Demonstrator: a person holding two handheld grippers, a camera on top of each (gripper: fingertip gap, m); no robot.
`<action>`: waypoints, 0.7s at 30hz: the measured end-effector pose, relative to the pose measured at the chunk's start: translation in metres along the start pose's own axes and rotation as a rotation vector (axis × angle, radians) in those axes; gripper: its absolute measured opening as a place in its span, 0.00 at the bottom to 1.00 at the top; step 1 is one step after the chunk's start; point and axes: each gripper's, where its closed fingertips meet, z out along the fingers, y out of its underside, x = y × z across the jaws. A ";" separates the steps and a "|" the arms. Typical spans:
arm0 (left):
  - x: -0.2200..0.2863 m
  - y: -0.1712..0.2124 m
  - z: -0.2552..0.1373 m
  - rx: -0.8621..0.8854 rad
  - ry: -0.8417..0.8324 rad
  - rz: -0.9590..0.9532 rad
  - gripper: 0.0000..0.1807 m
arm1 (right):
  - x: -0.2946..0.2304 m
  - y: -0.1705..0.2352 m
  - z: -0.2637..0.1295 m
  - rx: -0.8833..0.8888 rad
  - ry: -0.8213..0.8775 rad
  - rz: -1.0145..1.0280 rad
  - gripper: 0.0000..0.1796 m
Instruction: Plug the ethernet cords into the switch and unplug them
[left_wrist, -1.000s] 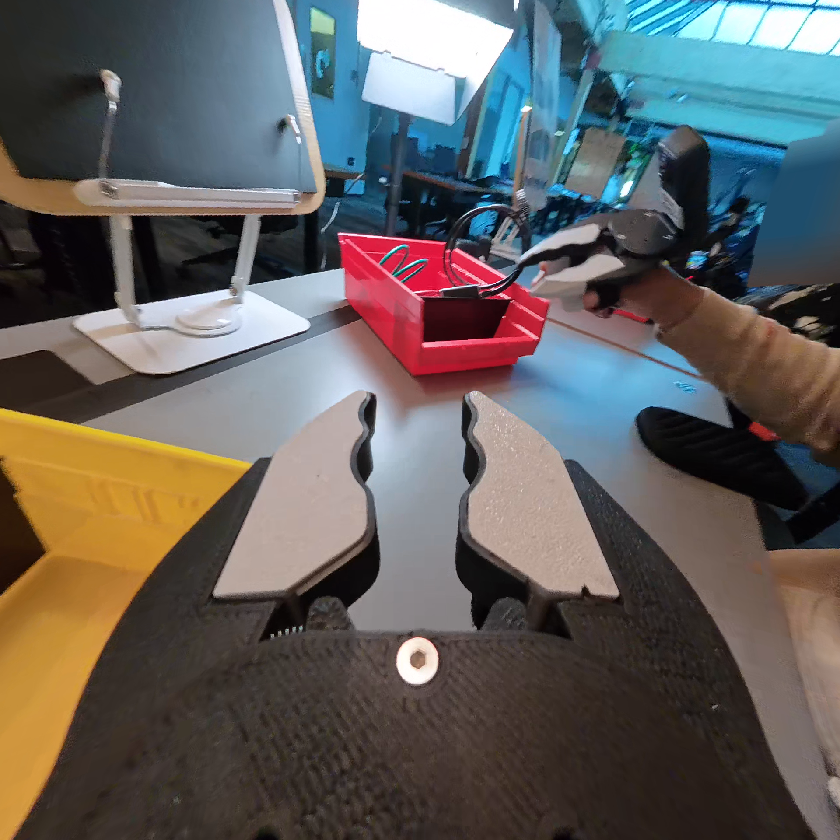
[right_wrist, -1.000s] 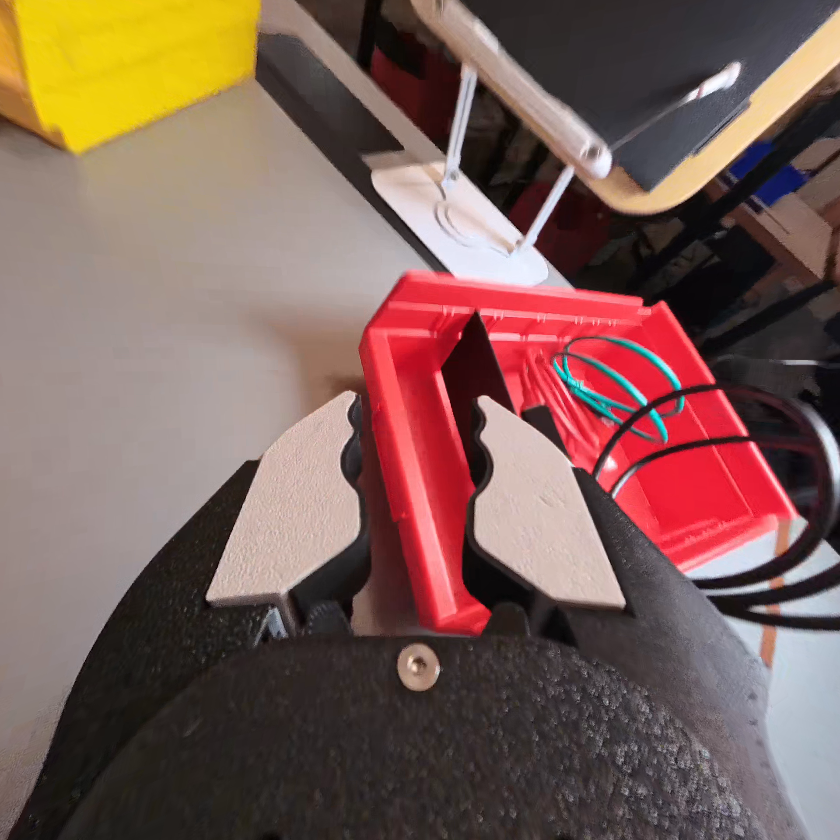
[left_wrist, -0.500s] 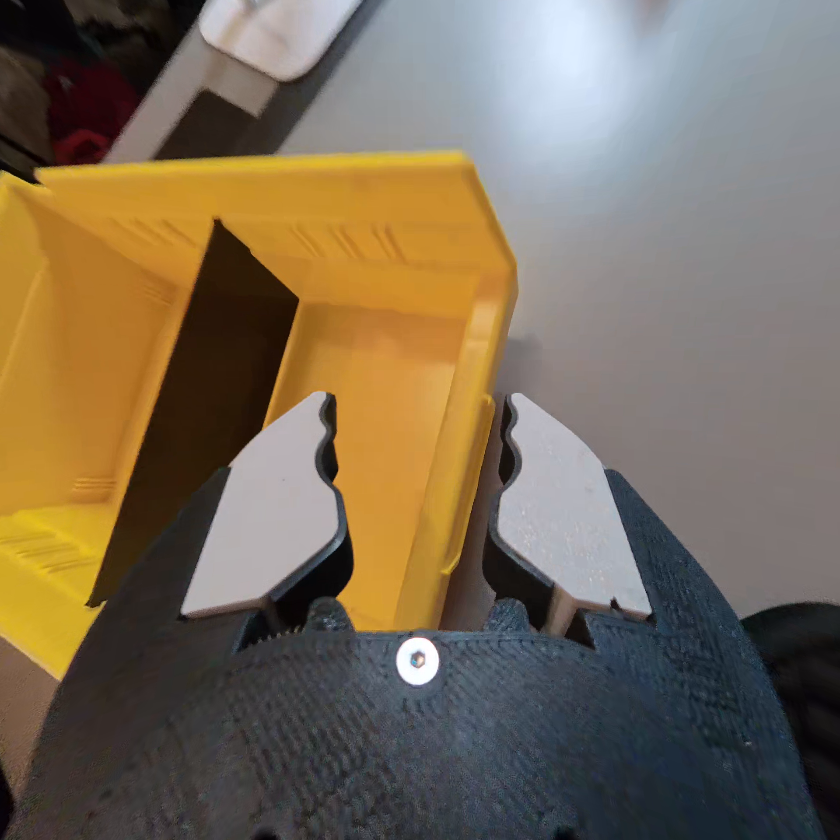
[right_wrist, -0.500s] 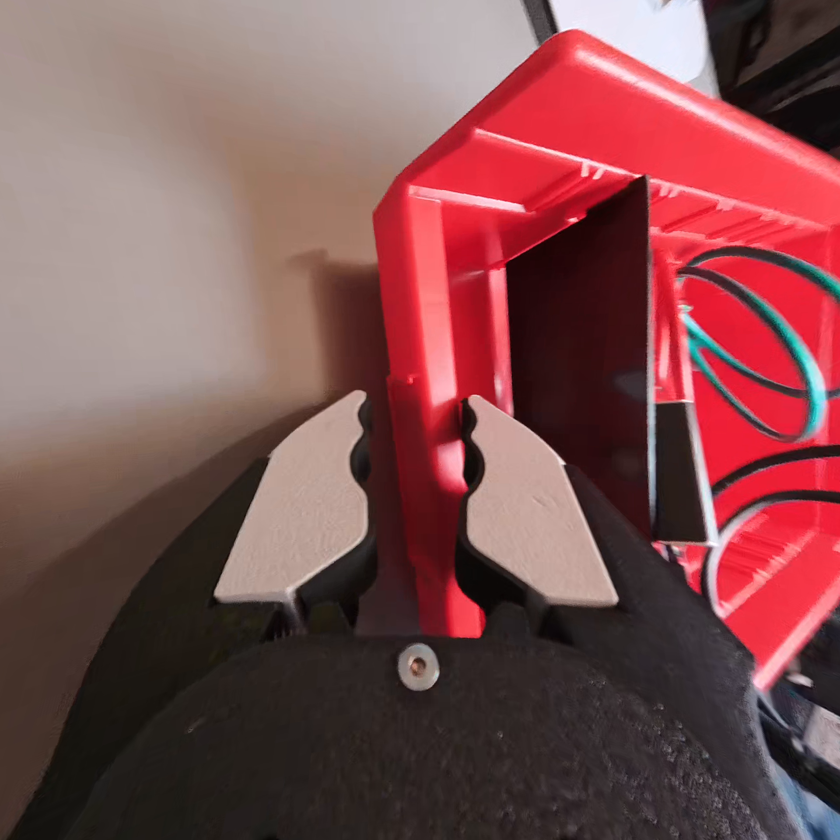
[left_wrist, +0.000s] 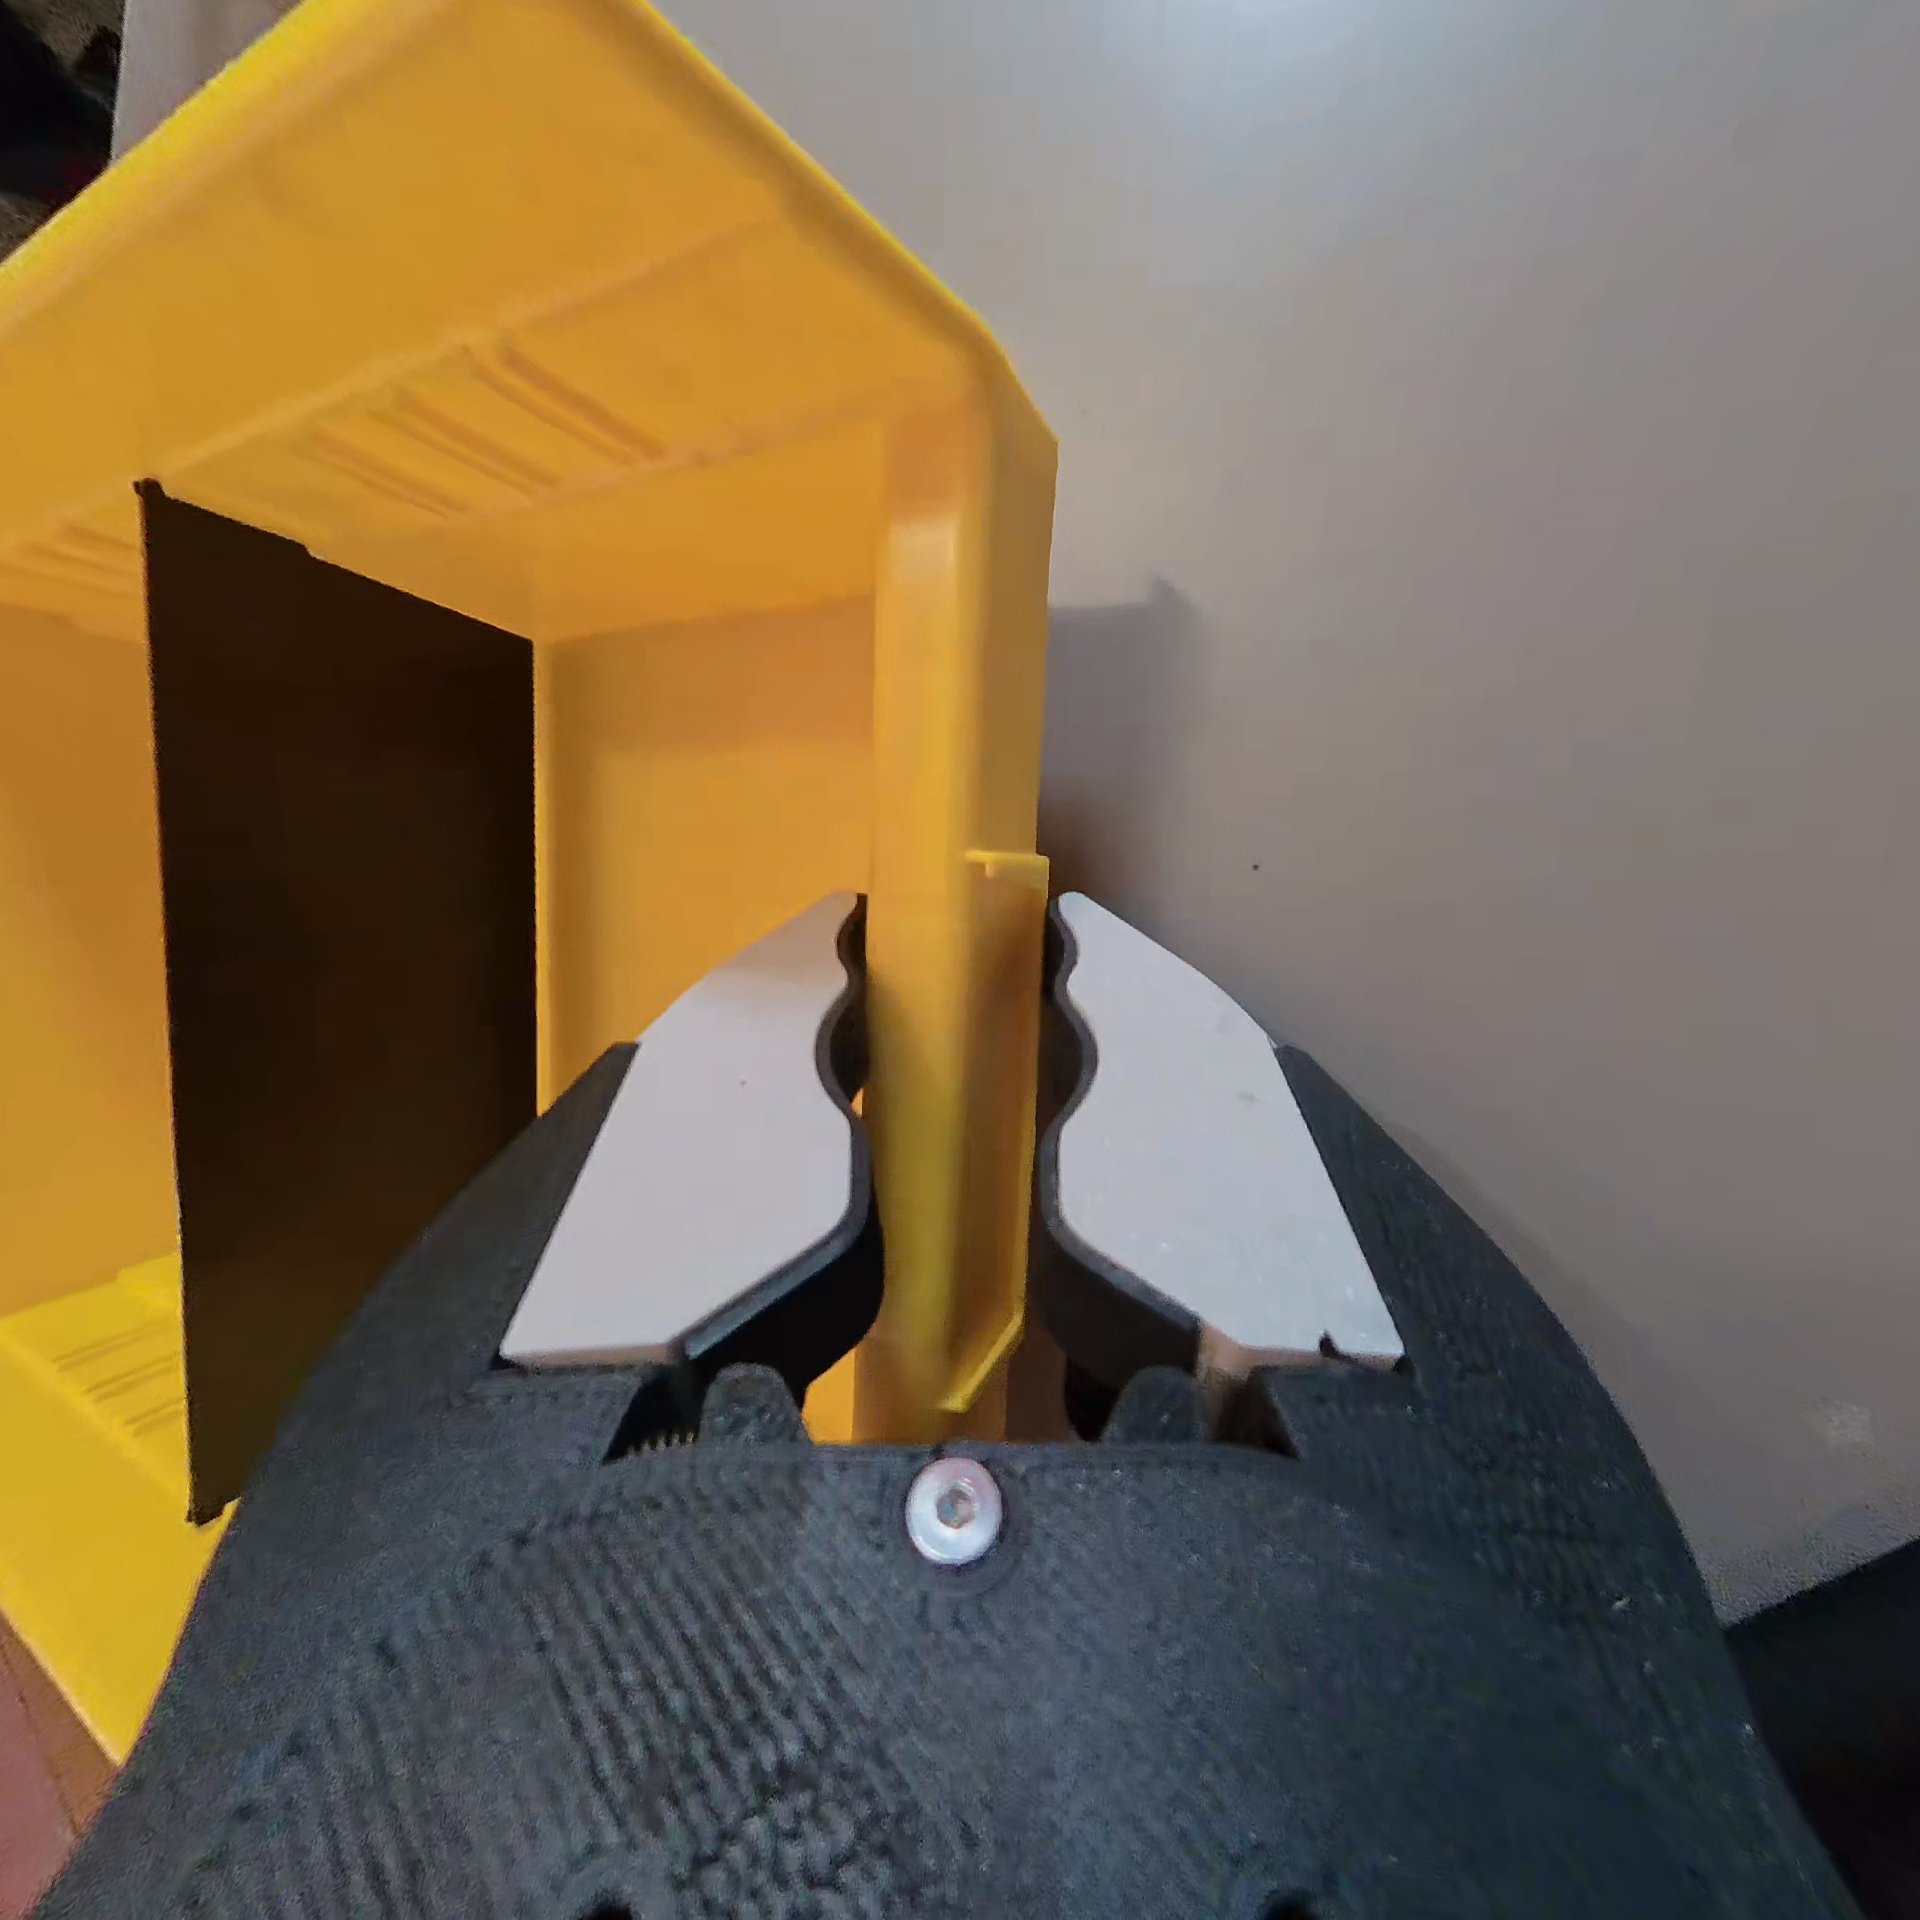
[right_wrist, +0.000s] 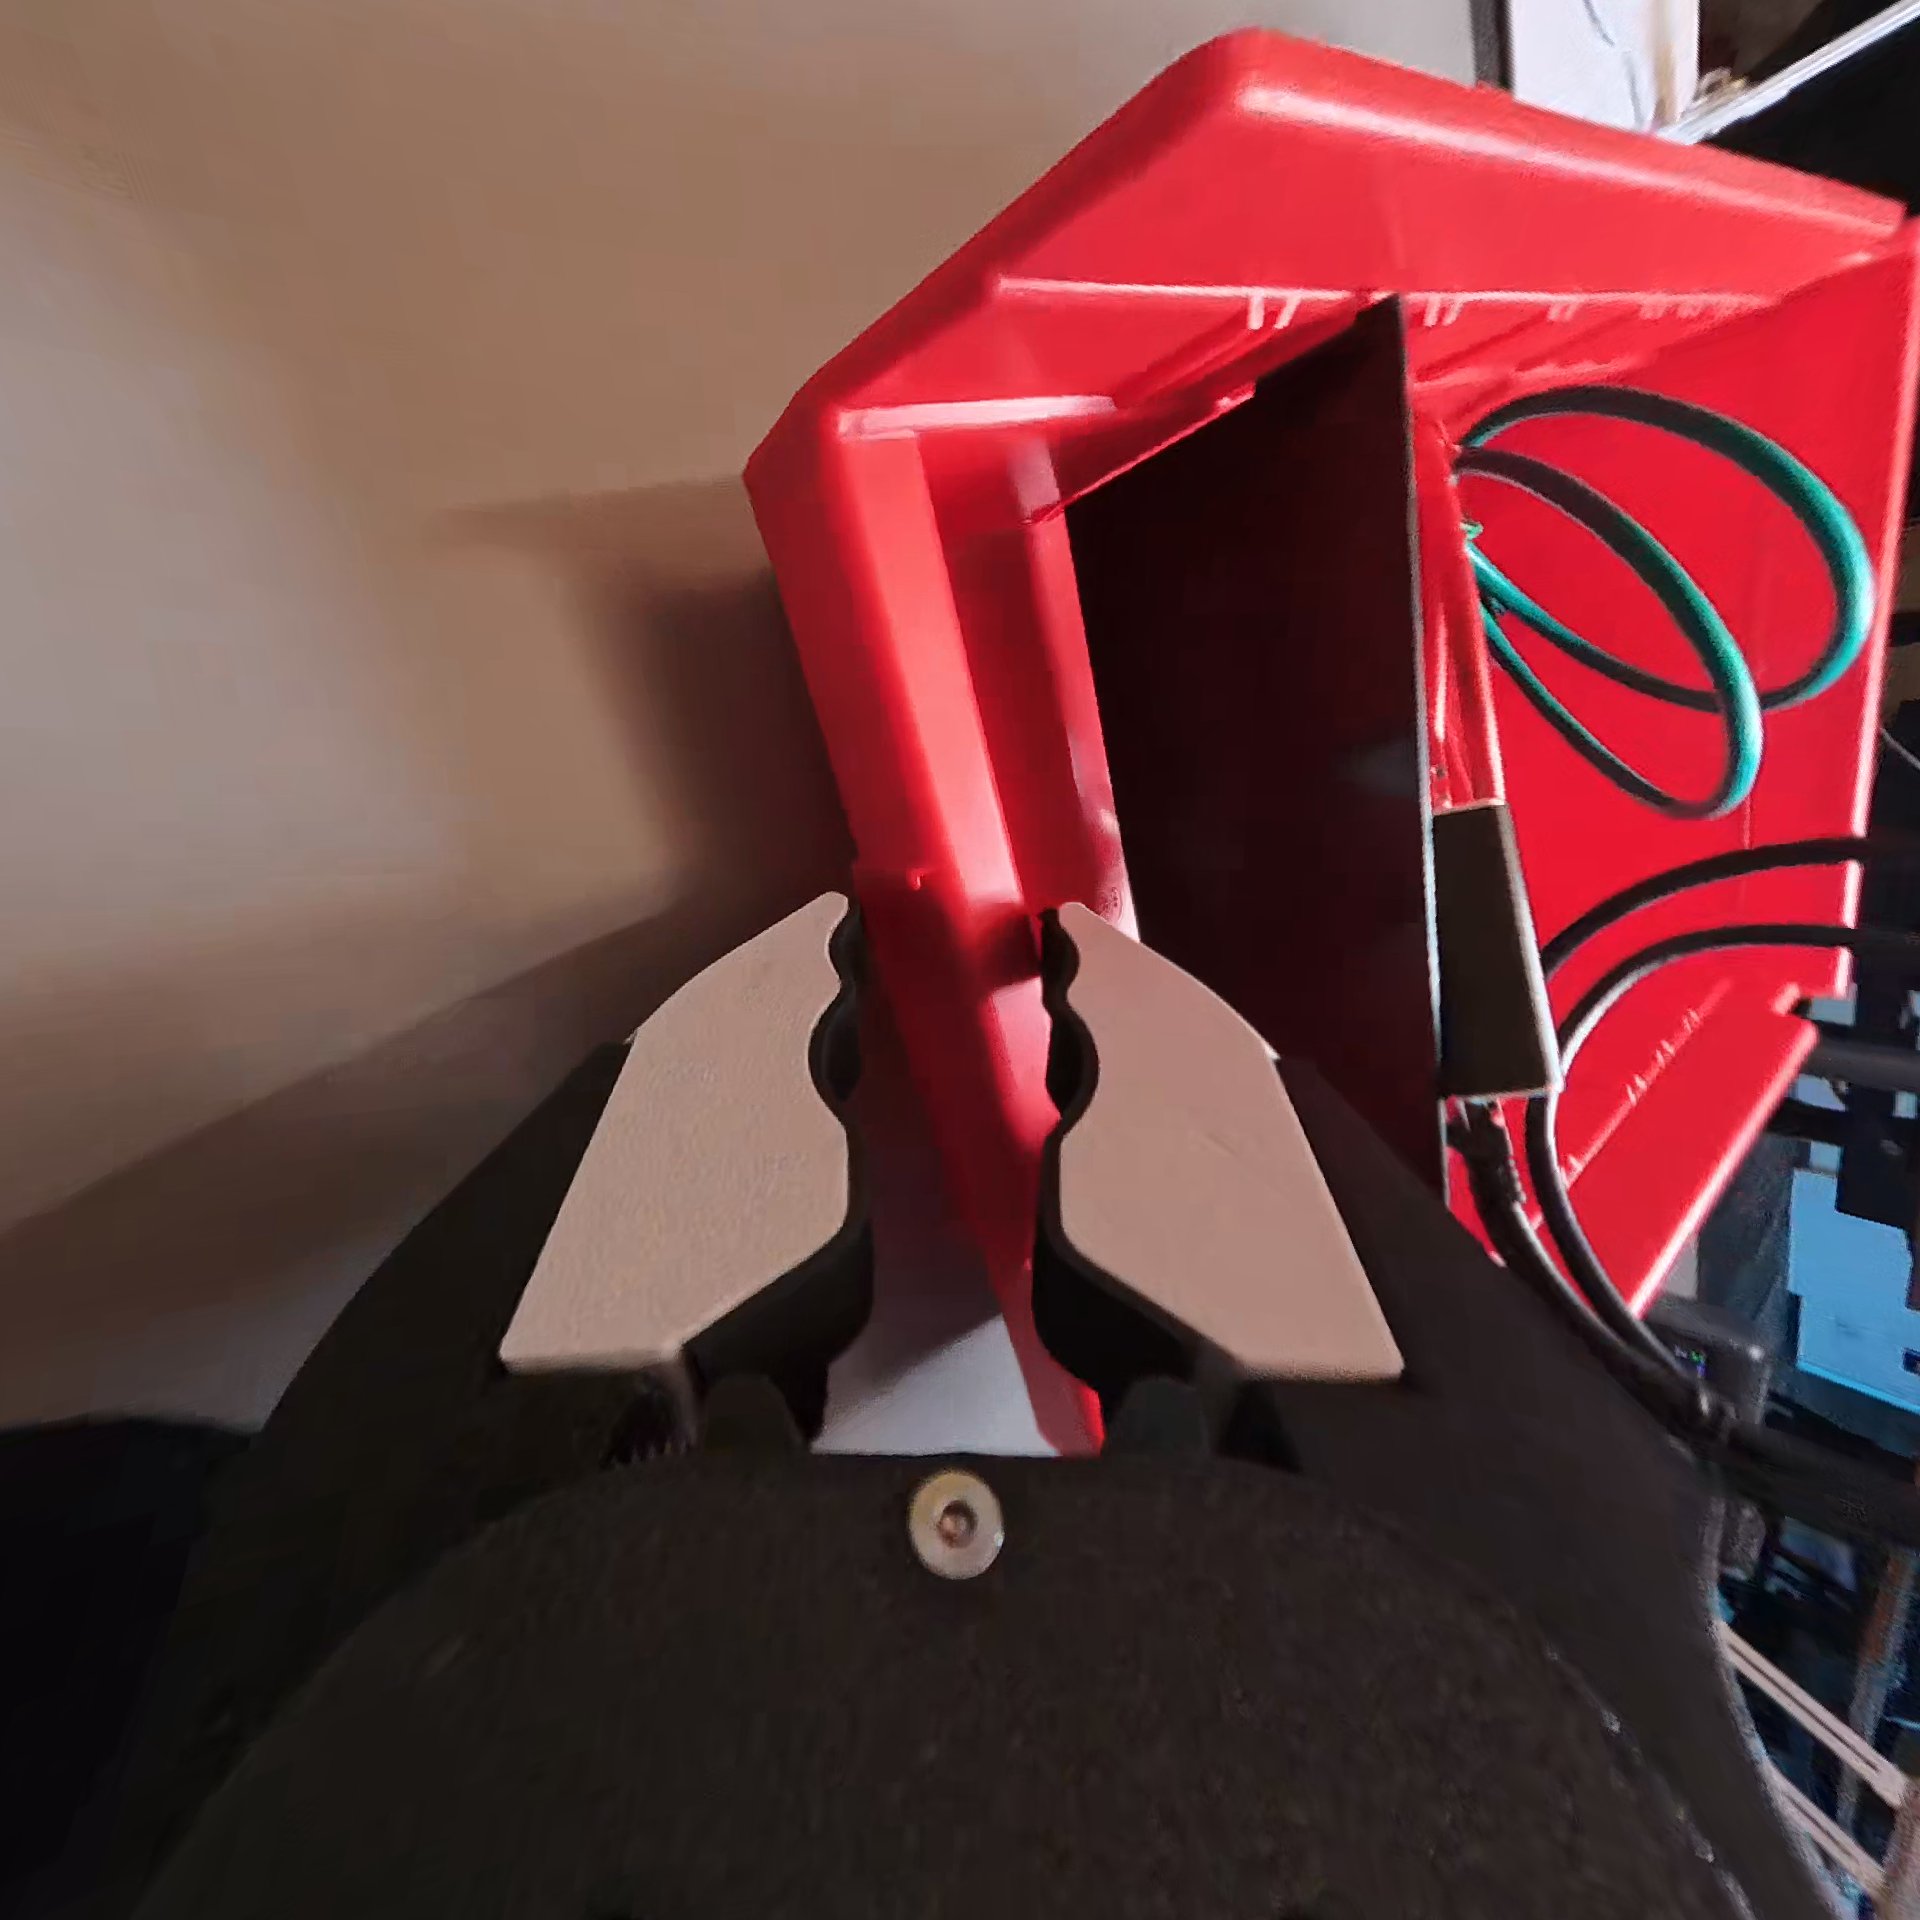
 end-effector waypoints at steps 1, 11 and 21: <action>0.004 -0.004 0.000 0.006 0.000 0.011 0.17 | -0.005 -0.002 -0.011 0.038 0.011 0.013 0.18; 0.084 -0.099 0.001 0.172 0.125 0.279 0.17 | 0.046 0.051 -0.125 0.475 0.269 0.722 0.21; 0.083 -0.192 -0.003 0.434 0.139 0.195 0.29 | 0.069 0.101 -0.065 0.366 0.276 0.926 0.31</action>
